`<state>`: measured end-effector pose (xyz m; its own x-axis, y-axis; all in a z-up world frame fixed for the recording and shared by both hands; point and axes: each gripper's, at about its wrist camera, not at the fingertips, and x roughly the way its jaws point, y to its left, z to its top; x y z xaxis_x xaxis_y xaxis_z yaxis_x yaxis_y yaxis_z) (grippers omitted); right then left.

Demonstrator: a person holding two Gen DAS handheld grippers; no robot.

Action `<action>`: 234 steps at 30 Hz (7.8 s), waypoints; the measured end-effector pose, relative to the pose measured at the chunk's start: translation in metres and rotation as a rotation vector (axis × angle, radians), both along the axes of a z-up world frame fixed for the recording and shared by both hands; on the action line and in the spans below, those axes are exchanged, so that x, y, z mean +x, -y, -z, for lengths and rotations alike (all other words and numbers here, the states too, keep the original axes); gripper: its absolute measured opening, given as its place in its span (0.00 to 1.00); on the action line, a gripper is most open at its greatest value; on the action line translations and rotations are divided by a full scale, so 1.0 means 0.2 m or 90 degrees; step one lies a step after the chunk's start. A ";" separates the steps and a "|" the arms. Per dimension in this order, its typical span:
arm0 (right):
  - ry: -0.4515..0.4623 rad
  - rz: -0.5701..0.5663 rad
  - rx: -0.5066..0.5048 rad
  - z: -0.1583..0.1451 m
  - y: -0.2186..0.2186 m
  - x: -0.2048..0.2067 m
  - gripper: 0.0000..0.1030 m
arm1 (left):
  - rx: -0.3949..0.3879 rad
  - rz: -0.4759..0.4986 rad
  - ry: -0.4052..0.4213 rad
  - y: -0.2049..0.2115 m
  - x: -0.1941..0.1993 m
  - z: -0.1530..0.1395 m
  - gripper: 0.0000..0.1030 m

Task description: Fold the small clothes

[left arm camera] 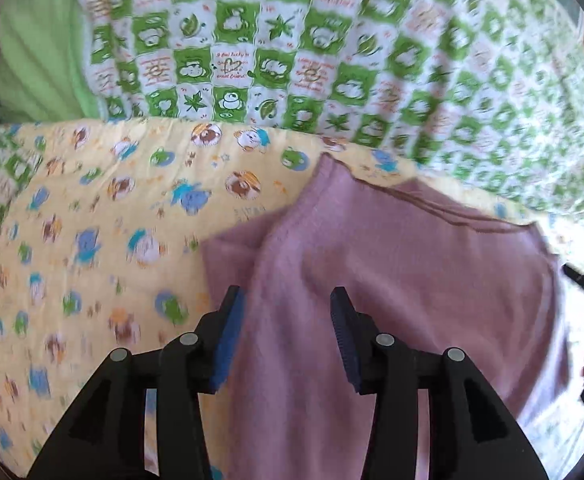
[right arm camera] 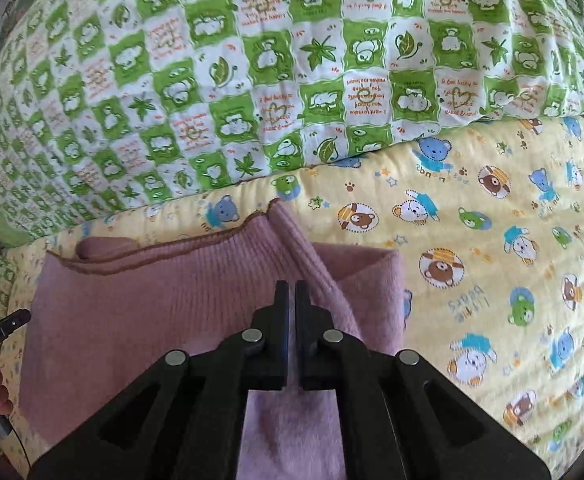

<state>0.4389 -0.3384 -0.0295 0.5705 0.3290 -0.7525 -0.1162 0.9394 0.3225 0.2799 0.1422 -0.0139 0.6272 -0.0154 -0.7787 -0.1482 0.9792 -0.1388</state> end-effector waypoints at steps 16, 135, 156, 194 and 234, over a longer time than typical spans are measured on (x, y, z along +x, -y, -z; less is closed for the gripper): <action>-0.135 -0.027 -0.063 0.21 0.08 -0.64 0.03 | 0.009 -0.047 -0.127 0.05 -0.31 0.31 0.51; -0.145 -0.101 0.245 0.20 0.23 0.04 0.15 | -0.156 0.362 -0.146 1.87 0.06 0.26 0.13; -0.109 -0.034 0.213 0.02 0.37 -0.27 0.35 | -0.226 0.339 -0.144 1.54 -0.09 0.08 0.51; -0.058 -0.041 0.226 -0.12 0.40 -0.74 0.07 | -0.249 0.188 -0.214 1.10 0.04 0.37 0.64; -0.035 0.045 0.012 -0.01 0.17 -0.34 0.75 | -0.203 0.116 -0.142 1.01 0.57 0.19 0.71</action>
<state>0.3700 -0.3720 -0.0265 0.5507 0.3034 -0.7776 -0.0314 0.9385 0.3439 0.3938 -0.0605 -0.0516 0.4085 -0.3719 -0.8336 -0.0379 0.9055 -0.4226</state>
